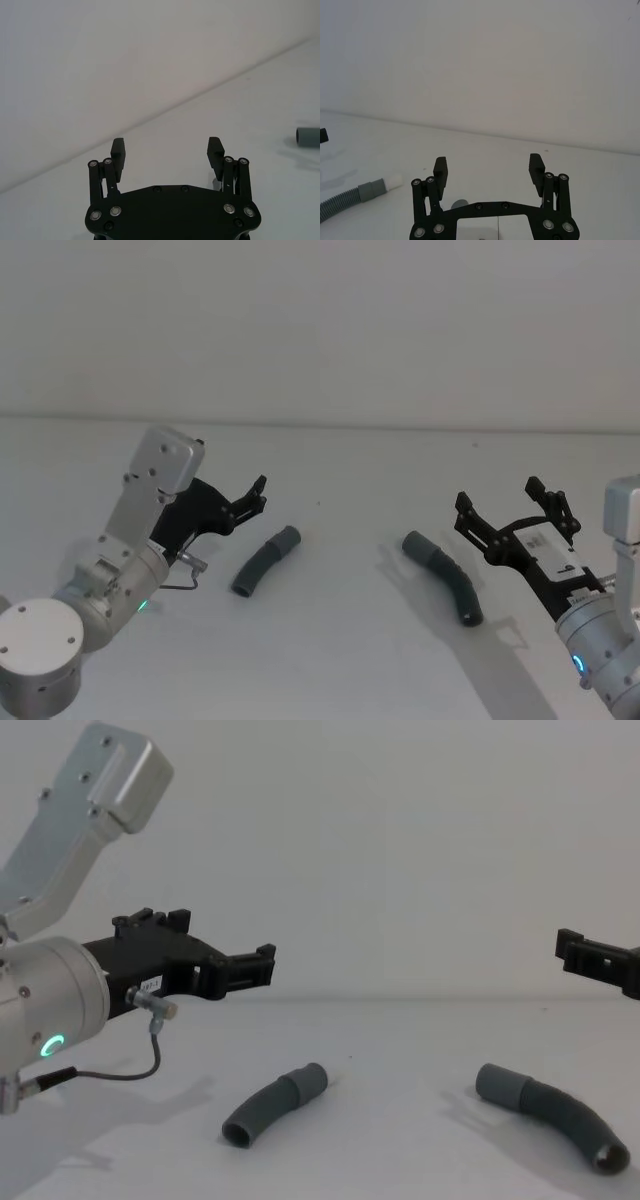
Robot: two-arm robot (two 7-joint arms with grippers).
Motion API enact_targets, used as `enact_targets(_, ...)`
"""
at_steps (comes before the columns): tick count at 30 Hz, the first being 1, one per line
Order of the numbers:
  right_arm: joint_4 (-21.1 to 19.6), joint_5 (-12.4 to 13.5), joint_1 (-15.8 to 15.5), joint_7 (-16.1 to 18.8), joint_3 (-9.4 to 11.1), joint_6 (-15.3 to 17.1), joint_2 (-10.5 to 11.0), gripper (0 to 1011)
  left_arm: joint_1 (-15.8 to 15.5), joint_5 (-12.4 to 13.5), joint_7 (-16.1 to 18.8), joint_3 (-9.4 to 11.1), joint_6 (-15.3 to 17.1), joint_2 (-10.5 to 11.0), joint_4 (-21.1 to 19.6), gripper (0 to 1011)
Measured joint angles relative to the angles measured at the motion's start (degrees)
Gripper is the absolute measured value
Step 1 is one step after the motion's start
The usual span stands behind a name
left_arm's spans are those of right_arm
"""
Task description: Use both hands to pick up one end of the pipe from the table, align the ends, and insert them.
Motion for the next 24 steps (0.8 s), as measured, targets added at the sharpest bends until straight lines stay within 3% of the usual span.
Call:
enact_targets(14, 0.0, 0.0, 0.0, 0.0, 0.0, 0.0, 0.0, 1000, -2.5, 0.8, -3.9, 1.3, 9.8, 1.8, -1.2, 1001)
enact_targets(24, 0.0, 0.0, 0.0, 0.0, 0.0, 0.0, 0.0, 1000, -4.7, 1.3, -7.4, 2.3, 13.6, 3.0, -1.0, 1001)
